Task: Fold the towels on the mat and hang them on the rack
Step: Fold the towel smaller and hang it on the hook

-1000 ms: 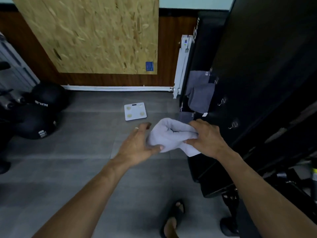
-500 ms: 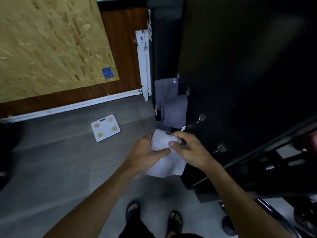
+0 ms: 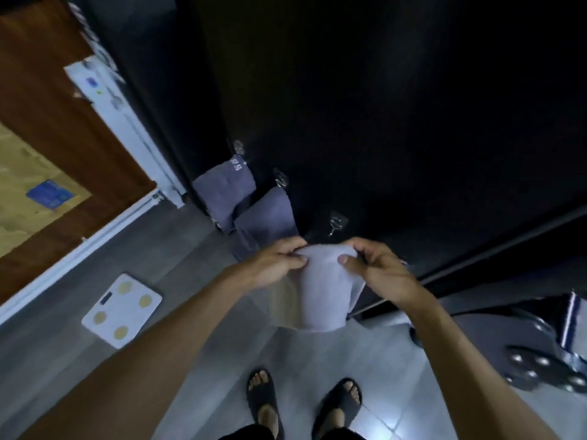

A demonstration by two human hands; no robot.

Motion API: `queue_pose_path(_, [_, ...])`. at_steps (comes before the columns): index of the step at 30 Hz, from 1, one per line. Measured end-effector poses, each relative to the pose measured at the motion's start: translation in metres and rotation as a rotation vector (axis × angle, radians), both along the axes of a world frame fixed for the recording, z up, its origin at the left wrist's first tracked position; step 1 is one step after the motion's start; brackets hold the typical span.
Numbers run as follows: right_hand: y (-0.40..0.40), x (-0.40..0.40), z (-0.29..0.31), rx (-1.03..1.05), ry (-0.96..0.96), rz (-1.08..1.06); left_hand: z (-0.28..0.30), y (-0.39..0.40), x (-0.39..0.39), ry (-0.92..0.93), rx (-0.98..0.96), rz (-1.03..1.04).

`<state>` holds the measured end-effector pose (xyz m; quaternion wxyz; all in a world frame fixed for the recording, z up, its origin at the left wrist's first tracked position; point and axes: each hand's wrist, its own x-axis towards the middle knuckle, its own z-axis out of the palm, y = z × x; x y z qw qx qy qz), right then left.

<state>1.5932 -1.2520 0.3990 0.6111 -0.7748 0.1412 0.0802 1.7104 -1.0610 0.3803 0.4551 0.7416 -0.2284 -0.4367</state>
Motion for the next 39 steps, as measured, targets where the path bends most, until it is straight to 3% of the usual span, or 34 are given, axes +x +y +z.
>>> queue_pose_path(3, [0.005,-0.002,-0.021,0.117,0.013,-0.355,-0.015,-0.019,0.02,0.017,-0.04,0.045])
queue_pose_path(7, [0.024,0.006,-0.056,0.138,-0.015,-0.705,-0.038,-0.049,0.031,0.224,-0.143,0.352])
queue_pose_path(11, [0.036,0.021,-0.078,0.148,-0.037,-1.001,-0.055,-0.077,0.04,0.328,-0.075,0.645])
queue_pose_path(18, [0.052,0.047,-0.096,0.293,-0.001,-1.342,-0.074,-0.083,0.039,0.051,0.042,0.558])
queue_pose_path(21, [0.055,0.054,-0.101,0.339,0.042,-1.397,-0.07,-0.069,0.035,-0.258,0.011,0.38])
queue_pose_path(23, [0.056,0.058,-0.103,0.322,0.044,-1.406,-0.067,-0.058,0.03,-0.353,0.035,0.168])
queue_pose_path(26, [0.058,0.06,-0.108,0.228,0.071,-1.362,-0.07,-0.05,0.029,-0.203,0.095,0.005])
queue_pose_path(30, [0.071,0.048,-0.115,-0.28,-0.02,-1.317,-0.072,-0.054,0.033,-0.158,0.182,-0.029])
queue_pose_path(31, [0.076,0.044,-0.116,-0.312,-0.067,-1.241,-0.073,-0.054,0.033,-0.165,0.191,-0.034])
queue_pose_path(33, [0.083,0.037,-0.116,-0.193,-0.12,-1.08,-0.072,-0.053,0.033,-0.158,0.188,-0.028])
queue_pose_path(36, [0.08,0.036,-0.119,-0.003,-0.052,-0.909,-0.075,-0.055,0.035,-0.128,0.175,-0.02])
queue_pose_path(39, [0.07,0.041,-0.119,0.159,0.026,-0.884,-0.076,-0.055,0.038,-0.147,0.161,-0.069])
